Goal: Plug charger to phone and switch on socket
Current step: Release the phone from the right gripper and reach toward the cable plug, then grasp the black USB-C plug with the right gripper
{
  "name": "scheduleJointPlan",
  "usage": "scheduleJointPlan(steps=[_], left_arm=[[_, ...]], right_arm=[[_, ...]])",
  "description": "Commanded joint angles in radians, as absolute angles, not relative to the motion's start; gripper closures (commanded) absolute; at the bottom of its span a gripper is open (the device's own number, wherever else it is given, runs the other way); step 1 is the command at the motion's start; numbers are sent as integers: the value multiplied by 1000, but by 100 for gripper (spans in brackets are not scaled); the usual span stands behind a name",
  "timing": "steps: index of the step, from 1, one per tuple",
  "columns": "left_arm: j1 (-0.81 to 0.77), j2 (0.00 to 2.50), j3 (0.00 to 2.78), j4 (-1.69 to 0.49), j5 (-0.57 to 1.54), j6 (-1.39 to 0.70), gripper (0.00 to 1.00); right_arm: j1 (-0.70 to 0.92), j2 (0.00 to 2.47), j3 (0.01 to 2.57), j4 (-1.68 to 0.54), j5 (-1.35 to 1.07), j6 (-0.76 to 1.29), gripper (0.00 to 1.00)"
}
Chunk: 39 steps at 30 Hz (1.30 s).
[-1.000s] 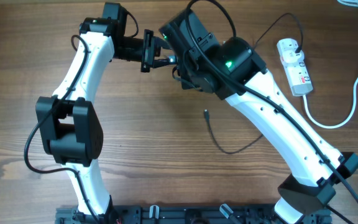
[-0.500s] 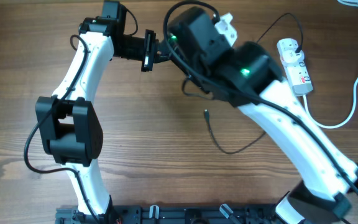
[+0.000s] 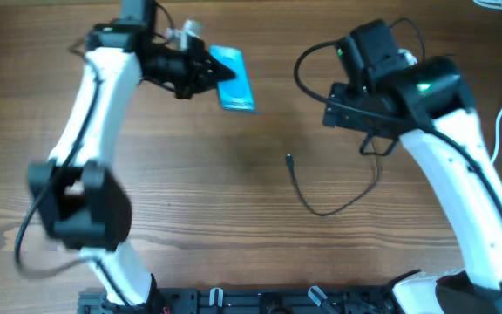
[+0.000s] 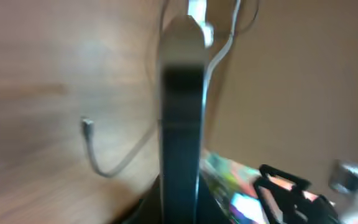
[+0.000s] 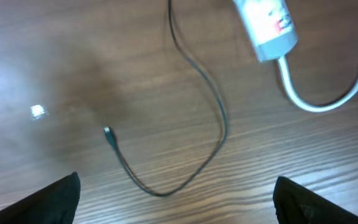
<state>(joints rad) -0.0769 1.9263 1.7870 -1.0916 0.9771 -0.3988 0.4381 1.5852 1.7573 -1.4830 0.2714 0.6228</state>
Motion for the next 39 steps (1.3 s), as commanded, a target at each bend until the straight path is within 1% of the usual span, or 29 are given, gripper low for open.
scheduleJointPlan(steps=[1,3,4,6,7,8,9,10,11,13,14,15,17,20,22,23,25,29,31,32,35,36,37,39], left_arm=[[-49,1693,1800,-1138,683,-348,96],[-46,1641,1800,-1198,419,-410,96],[-36,1637,1800,-1234,334,-445,96],[-7,1646,1800,-1279,309,-457,96],[0,1650,1800,-1288,308,-457,96],[17,1664,1800,-1305,297,-457,96],[21,1670,1800,-1311,292,-457,96],[22,1670,1800,-1313,292,-457,96],[22,1670,1800,-1313,292,-457,96],[22,1670,1800,-1313,294,-457,96],[22,1670,1800,-1313,294,-457,96],[22,1670,1800,-1314,293,-456,96],[22,1670,1800,-1312,294,-457,96],[22,1670,1800,-1314,294,-457,96],[22,1670,1800,-1314,294,-457,96],[22,1670,1800,-1314,293,-456,96],[22,1670,1800,-1314,293,-456,96],[22,1670,1800,-1314,293,-457,96],[22,1670,1800,-1311,293,-457,96],[22,1670,1800,-1309,293,-457,96],[22,1670,1800,-1310,293,-457,96],[22,1670,1800,-1310,294,-457,96],[22,1670,1800,-1310,294,-457,96],[22,1670,1800,-1310,293,-457,96]], right_arm=[[439,1589,1562,-1349,158,603,0],[439,1589,1398,-1209,135,599,0],[439,1589,1338,-1151,81,560,0],[439,1590,1207,-992,-176,389,0],[440,1594,1159,-931,-249,357,0],[442,1617,1088,-870,-261,362,1],[442,1649,1073,-863,-261,353,2],[450,1687,1073,-860,-253,327,11],[456,1708,1073,-849,-238,327,16],[469,1732,1073,-819,-211,315,20],[477,1745,1073,-807,-177,315,25],[492,1762,1073,-783,-123,320,38],[519,1784,1073,-738,0,435,38],[569,1784,1073,-668,47,458,38],[598,1795,1073,-650,97,478,40],[603,1805,1073,-640,97,482,41],[603,1828,1073,-628,94,505,47],[603,1892,1073,-625,89,492,51],[603,1913,1073,-607,52,432,51],[603,1919,1073,-604,51,419,53],[603,1928,1073,-604,51,419,64],[603,1929,1073,-608,51,418,69],[603,1929,1073,-609,51,419,72],[603,1929,1073,-609,51,422,73]])
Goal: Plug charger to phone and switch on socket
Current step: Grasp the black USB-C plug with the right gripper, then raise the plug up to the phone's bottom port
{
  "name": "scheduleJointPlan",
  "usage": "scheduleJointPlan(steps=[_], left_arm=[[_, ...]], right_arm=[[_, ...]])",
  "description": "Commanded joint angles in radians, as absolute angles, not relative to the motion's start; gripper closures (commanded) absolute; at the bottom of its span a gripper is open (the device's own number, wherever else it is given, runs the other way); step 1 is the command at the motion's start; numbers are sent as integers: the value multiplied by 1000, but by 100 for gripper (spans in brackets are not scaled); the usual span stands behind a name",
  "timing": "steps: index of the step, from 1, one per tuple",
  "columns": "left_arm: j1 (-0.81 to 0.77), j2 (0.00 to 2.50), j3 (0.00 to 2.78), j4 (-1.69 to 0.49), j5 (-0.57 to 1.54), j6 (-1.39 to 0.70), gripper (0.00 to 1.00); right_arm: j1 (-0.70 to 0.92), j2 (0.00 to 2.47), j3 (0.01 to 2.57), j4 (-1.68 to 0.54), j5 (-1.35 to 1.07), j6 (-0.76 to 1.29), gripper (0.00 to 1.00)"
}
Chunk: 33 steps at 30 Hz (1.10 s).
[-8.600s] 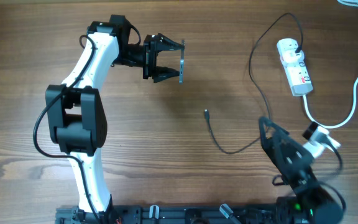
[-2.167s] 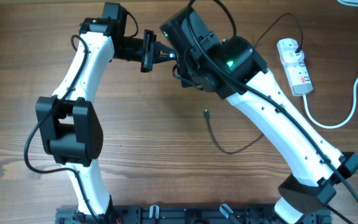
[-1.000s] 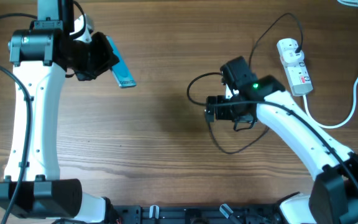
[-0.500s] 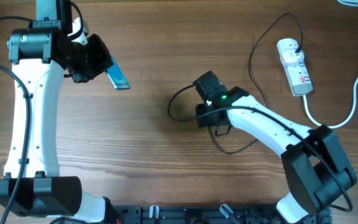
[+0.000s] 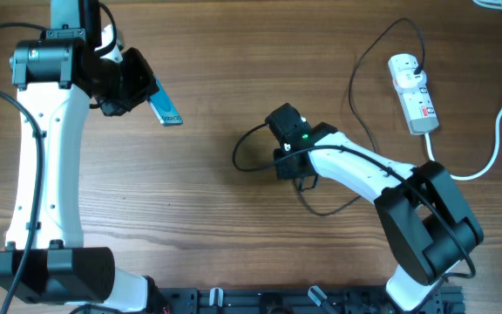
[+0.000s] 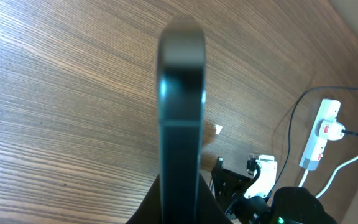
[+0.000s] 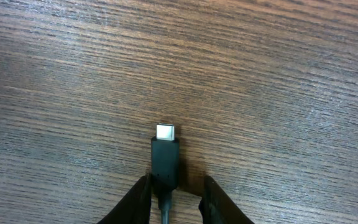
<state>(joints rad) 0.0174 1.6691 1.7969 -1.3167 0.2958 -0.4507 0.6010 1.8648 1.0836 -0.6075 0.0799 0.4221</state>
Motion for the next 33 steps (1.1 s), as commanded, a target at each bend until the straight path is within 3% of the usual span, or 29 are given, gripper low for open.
scheduleJointPlan(steps=[1,5,12,18,24,27,33], left_arm=[[22,1670,1800,-1310,293,-457,96],[22,1670,1800,-1310,294,-457,96],[22,1670,1800,-1310,294,-457,96],[22,1670,1800,-1310,294,-457,96],[22,1670,1800,-1309,302,-456,96],[22,1670,1800,-1280,412,-420,96],[22,1670,1800,-1145,712,-340,96]], right_arm=[[603,1929,1073,-609,41,422,74],[603,1929,1073,-619,-2,429,80],[603,1929,1073,-648,-2,448,79],[603,1929,1073,-632,-1,447,83],[603,1917,1112,-647,-2,433,96],[603,1847,1195,-736,-15,395,96],[603,1581,1275,-789,-374,258,96]])
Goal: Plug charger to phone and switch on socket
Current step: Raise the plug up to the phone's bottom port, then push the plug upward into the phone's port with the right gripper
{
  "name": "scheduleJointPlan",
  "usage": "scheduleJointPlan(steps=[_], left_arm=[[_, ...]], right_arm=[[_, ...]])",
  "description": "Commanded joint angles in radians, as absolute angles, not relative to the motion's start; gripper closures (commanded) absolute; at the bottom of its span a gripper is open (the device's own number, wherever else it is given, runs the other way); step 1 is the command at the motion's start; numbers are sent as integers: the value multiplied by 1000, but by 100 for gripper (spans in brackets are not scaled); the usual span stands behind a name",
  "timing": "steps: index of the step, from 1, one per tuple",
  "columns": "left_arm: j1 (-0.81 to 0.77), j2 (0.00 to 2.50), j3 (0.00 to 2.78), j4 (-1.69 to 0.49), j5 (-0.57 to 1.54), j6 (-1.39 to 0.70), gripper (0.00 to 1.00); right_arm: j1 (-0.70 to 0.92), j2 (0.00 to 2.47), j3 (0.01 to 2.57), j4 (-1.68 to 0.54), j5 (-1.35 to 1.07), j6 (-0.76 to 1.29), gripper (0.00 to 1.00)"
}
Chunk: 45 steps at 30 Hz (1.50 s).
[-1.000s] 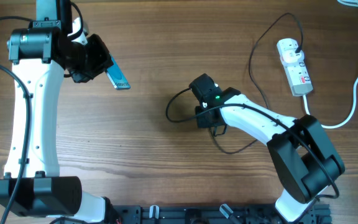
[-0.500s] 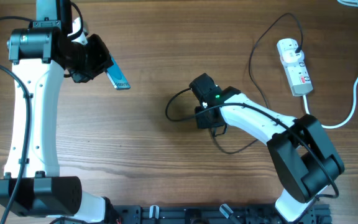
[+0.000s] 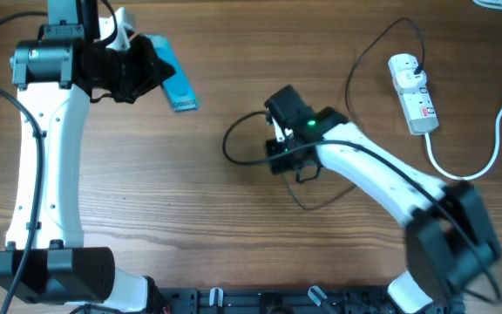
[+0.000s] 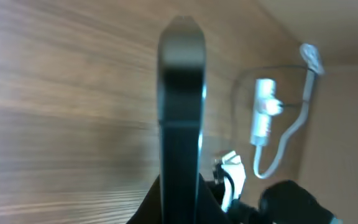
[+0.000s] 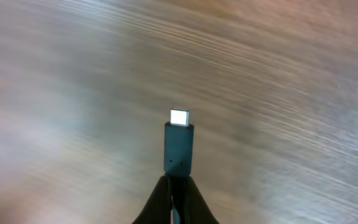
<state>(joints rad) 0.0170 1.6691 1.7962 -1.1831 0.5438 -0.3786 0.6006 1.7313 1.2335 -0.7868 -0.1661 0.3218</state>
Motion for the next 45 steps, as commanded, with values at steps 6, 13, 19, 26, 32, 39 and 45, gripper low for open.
scheduleJointPlan(steps=[6,13,19,26,32,39,45], left_arm=[[-63,1670,1800,-1053,822,-344,96],[-186,1670,1800,-963,822,-352,96],[-197,1670,1800,-964,823,-382,96],[-196,1670,1800,-964,852,-381,96],[-196,1670,1800,-969,852,-374,96],[-197,1670,1800,-961,837,-370,96],[-197,1670,1800,-950,838,-372,96]], right_arm=[[603,1322,1275,-774,-459,344,96],[603,1311,1276,-688,-577,434,96],[603,1311,1276,-625,-548,476,96],[603,1311,1276,-588,-450,498,96],[603,1311,1276,-583,-400,498,96],[603,1311,1275,-575,-449,501,96],[603,1311,1275,-576,-465,500,96]])
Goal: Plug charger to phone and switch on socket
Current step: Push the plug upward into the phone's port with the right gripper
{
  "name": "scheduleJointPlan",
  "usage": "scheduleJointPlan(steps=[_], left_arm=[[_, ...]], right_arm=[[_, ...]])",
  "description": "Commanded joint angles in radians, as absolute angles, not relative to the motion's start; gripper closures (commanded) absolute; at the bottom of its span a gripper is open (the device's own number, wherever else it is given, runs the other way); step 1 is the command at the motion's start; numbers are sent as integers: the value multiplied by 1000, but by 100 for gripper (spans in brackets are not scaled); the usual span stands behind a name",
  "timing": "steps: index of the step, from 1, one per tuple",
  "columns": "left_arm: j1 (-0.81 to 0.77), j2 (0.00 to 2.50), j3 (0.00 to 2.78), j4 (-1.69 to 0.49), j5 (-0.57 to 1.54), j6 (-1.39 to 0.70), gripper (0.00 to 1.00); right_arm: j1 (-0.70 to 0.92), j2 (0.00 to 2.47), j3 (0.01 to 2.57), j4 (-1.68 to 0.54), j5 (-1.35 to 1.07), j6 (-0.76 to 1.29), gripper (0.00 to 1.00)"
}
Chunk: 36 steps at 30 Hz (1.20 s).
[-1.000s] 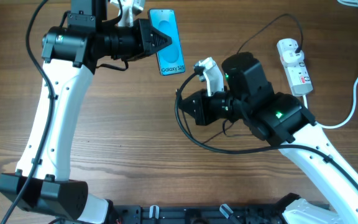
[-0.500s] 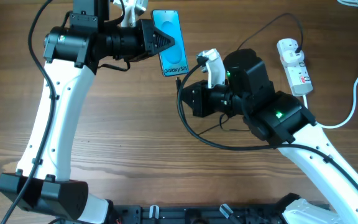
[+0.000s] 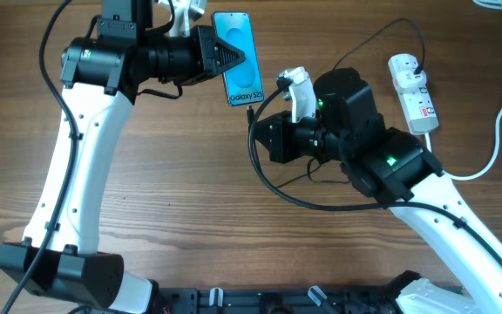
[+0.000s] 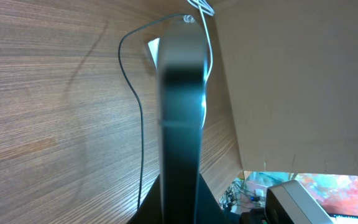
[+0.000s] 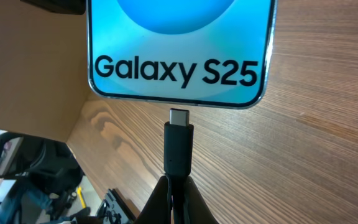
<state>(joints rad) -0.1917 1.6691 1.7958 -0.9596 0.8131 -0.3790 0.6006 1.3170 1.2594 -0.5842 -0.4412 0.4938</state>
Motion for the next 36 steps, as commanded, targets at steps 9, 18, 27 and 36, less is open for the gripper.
scheduleJointPlan(steps=[9,18,27,36], left_arm=[[-200,1670,1800,-961,849,-374,96],[-200,1670,1800,-961,849,-374,96],[-200,1670,1800,-961,849,-374,96],[-201,1670,1800,-971,849,-373,96]], right_arm=[[603,1312,1275,-551,-464,500,96],[603,1319,1275,-570,-460,498,96],[603,1319,1275,-585,-446,500,96],[603,1319,1275,-562,-445,500,96]])
